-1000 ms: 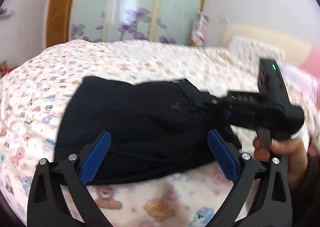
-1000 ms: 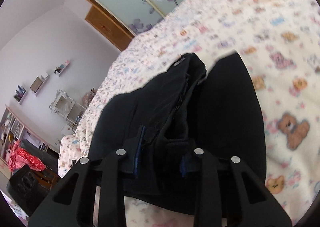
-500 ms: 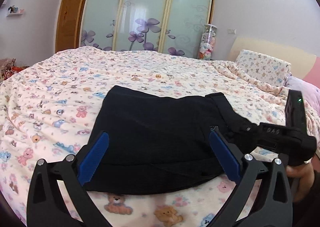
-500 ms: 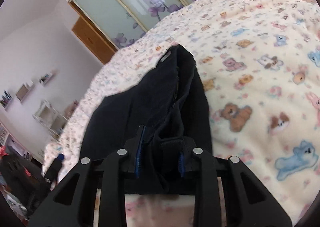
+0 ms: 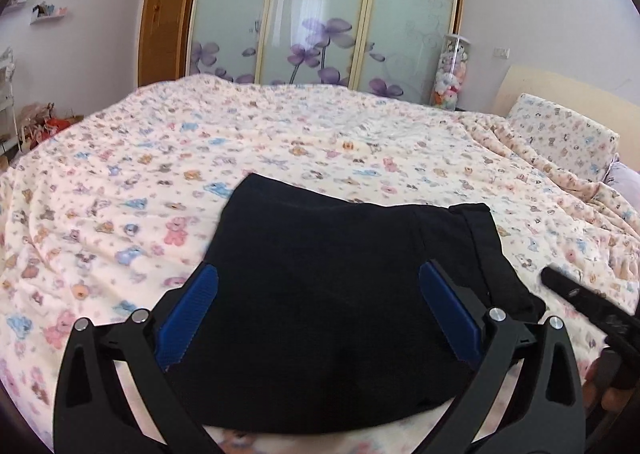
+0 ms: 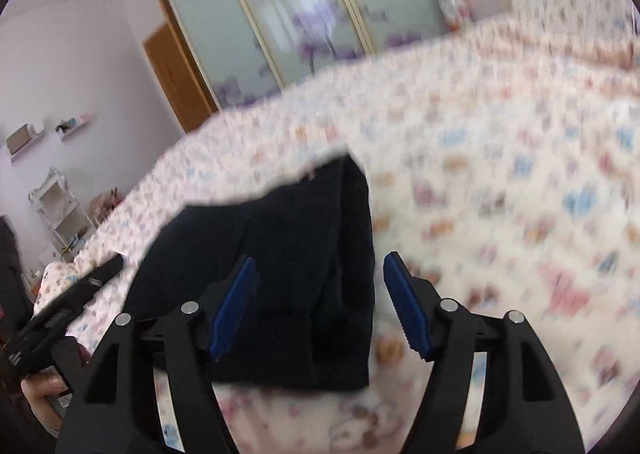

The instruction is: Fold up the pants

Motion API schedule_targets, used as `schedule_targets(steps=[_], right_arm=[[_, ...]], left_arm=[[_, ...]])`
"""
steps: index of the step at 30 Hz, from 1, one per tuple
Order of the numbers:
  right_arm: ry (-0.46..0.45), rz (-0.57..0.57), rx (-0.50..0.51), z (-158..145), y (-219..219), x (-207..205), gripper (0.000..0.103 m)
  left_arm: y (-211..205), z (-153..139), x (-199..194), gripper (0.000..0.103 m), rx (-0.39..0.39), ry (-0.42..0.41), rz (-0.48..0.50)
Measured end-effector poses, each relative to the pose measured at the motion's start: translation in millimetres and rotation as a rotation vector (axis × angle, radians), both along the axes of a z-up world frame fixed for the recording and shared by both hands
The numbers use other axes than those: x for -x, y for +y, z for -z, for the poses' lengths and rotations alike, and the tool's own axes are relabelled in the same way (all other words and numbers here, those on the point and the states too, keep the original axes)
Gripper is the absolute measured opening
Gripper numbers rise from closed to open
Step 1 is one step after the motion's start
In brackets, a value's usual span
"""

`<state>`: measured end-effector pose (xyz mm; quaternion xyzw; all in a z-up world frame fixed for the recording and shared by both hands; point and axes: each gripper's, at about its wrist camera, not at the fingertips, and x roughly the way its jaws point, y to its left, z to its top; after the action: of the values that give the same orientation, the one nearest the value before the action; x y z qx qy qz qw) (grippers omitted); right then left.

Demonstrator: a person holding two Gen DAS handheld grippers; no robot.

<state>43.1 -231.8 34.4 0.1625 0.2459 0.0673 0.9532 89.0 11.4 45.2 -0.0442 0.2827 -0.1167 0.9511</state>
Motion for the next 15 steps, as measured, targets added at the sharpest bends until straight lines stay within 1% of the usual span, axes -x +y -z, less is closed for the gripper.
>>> schedule_targets(steps=[3, 5, 9, 12, 15], right_arm=[[-0.017, -0.128, 0.035, -6, 19, -7, 0.068], [-0.005, -0.172, 0.057, -2, 30, -14, 0.067], [0.044, -0.182, 0.049, 14, 37, -21, 0.066], [0.083, -0.164, 0.087, 23, 41, -21, 0.066], [0.174, -0.151, 0.081, 39, 39, -29, 0.066]], left_arm=[[-7, 8, -6, 0.101, 0.02, 0.018, 0.019], [-13, 16, -6, 0.101, -0.006, 0.015, 0.038], [-21, 25, -7, 0.101, -0.148, 0.003, -0.016], [-20, 31, -11, 0.101, -0.19, 0.024, -0.043], [-18, 42, -19, 0.101, -0.207, 0.085, -0.052]])
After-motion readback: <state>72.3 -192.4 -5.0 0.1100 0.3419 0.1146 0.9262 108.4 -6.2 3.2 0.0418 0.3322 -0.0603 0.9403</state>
